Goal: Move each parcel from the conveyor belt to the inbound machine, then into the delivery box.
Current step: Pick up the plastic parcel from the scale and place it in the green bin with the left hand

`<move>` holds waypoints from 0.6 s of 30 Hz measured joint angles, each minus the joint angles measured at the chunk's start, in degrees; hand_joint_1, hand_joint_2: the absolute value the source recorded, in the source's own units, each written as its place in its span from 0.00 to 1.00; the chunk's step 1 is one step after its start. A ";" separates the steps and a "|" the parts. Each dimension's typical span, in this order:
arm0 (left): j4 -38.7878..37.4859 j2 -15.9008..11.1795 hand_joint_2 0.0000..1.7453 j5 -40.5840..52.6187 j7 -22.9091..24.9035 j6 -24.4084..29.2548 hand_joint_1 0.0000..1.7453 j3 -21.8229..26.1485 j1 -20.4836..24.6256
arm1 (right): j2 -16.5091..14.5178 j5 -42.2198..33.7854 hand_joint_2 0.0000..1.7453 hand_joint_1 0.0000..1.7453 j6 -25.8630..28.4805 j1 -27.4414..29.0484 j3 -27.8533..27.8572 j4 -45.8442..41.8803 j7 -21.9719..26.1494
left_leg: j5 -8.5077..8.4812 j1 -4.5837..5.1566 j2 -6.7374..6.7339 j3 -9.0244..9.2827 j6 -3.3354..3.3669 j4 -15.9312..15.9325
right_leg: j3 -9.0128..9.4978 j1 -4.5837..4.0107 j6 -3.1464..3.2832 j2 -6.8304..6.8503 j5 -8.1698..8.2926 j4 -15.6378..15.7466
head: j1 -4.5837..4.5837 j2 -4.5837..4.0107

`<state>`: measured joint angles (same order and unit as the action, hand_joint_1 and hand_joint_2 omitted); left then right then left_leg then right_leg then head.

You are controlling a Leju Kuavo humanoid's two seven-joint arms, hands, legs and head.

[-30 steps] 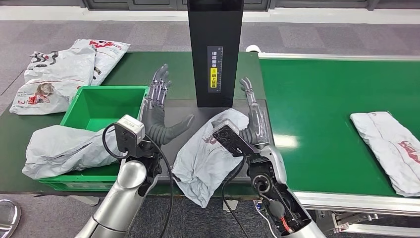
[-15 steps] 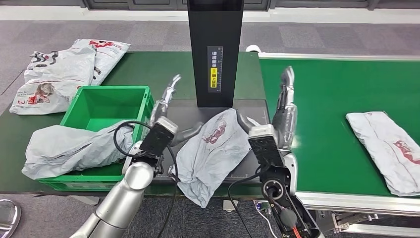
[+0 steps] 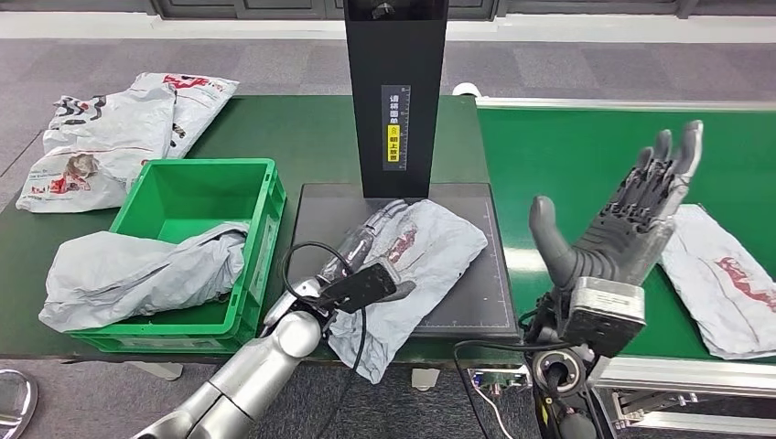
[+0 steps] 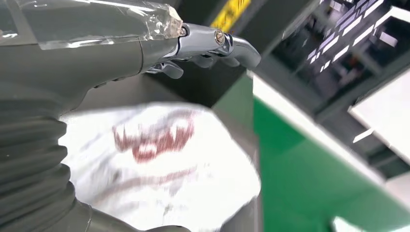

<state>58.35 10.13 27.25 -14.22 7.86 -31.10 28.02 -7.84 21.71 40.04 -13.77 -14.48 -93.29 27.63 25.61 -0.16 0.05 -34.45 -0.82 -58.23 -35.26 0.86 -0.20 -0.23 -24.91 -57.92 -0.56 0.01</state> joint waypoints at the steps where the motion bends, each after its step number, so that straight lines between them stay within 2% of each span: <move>1: -1.28 0.41 1.00 0.20 0.03 -0.33 0.00 -0.20 0.23 | -0.10 -0.15 1.00 0.00 0.00 0.09 0.28 -0.45 0.09 | 0.00 0.00 0.00 0.00 0.00 0.00 | 0.00 0.00 0.00 0.00 0.00 0.00 | 0.01 0.00; 12: -13.63 3.65 1.00 2.11 0.67 -0.23 0.00 -0.36 3.41 | -0.79 -0.45 1.00 0.00 -0.01 0.51 1.45 -1.98 -0.23 | 0.00 0.00 0.00 -0.01 0.00 0.00 | 0.01 -0.01 0.00 -0.01 0.00 0.00 | 0.01 0.00; 18: -21.39 5.00 1.00 6.54 1.98 4.41 0.01 -0.40 5.30 | -1.14 -0.59 1.00 0.00 -0.01 0.11 1.45 -1.98 -1.20 | 0.00 0.00 0.01 -0.01 0.00 0.00 | 0.02 0.00 0.00 -0.01 0.01 0.00 | 0.01 0.01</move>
<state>36.96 15.13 33.79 -12.24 12.26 -31.50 33.32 -8.98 21.12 40.04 -13.65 -13.03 -95.27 26.43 25.61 -0.16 0.06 -34.46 -0.82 -58.23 -35.24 0.86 -0.20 -0.24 -24.90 -57.92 -0.55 0.01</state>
